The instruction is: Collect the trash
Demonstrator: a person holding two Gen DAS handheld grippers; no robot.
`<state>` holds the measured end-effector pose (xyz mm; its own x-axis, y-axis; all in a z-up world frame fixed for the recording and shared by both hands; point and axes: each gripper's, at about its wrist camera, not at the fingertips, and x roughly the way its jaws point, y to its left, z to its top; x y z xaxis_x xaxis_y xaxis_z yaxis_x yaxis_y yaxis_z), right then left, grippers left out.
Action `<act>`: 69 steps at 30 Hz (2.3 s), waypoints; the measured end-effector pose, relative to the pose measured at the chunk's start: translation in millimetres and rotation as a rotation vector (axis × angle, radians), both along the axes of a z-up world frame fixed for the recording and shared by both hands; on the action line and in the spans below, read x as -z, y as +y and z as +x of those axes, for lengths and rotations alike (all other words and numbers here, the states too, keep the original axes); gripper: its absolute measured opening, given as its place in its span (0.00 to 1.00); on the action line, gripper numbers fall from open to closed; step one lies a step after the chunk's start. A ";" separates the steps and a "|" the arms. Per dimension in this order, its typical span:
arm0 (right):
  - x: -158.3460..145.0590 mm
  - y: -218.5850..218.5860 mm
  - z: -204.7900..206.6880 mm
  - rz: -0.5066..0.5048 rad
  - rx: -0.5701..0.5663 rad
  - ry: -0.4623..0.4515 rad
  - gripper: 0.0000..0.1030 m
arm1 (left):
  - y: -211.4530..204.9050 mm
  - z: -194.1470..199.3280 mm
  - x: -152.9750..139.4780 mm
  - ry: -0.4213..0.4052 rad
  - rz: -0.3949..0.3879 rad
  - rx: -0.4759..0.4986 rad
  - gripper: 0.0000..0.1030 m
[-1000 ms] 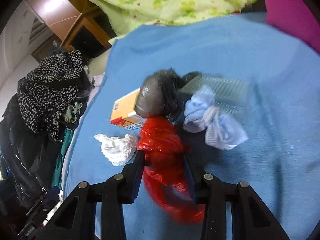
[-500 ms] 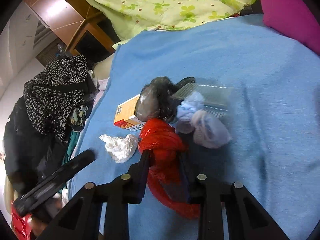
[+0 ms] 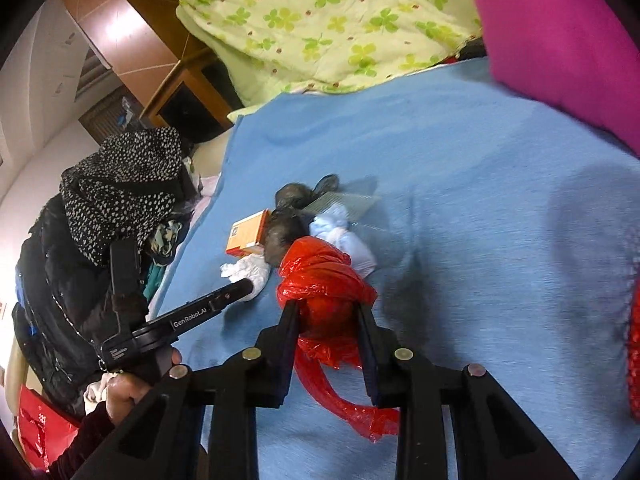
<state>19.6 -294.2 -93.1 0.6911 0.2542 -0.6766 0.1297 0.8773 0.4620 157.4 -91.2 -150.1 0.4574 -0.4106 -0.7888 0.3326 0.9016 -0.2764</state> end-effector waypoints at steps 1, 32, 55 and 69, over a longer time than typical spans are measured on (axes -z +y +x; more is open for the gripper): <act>-0.7 -1.9 -1.3 -0.001 0.003 -0.002 0.29 | 0.6 -2.0 -1.3 -0.001 -0.006 0.000 0.25; -30.0 -51.7 -50.2 -0.036 0.137 -0.083 0.29 | -79.9 -137.3 -90.8 -0.303 0.247 0.101 0.24; -59.0 -63.5 -79.2 -0.062 0.144 -0.217 0.29 | -109.5 -163.9 -111.9 -0.385 0.296 0.125 0.24; -65.7 -68.8 -87.0 -0.064 0.134 -0.254 0.29 | -122.2 -166.4 -112.0 -0.407 0.310 0.145 0.24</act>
<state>-67.4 -363.0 -27.3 0.8650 0.1115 -0.4892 0.1338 0.8885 0.4390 -9.0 -213.4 -38.1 0.7076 -0.2679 -0.6538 0.4844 0.8576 0.1729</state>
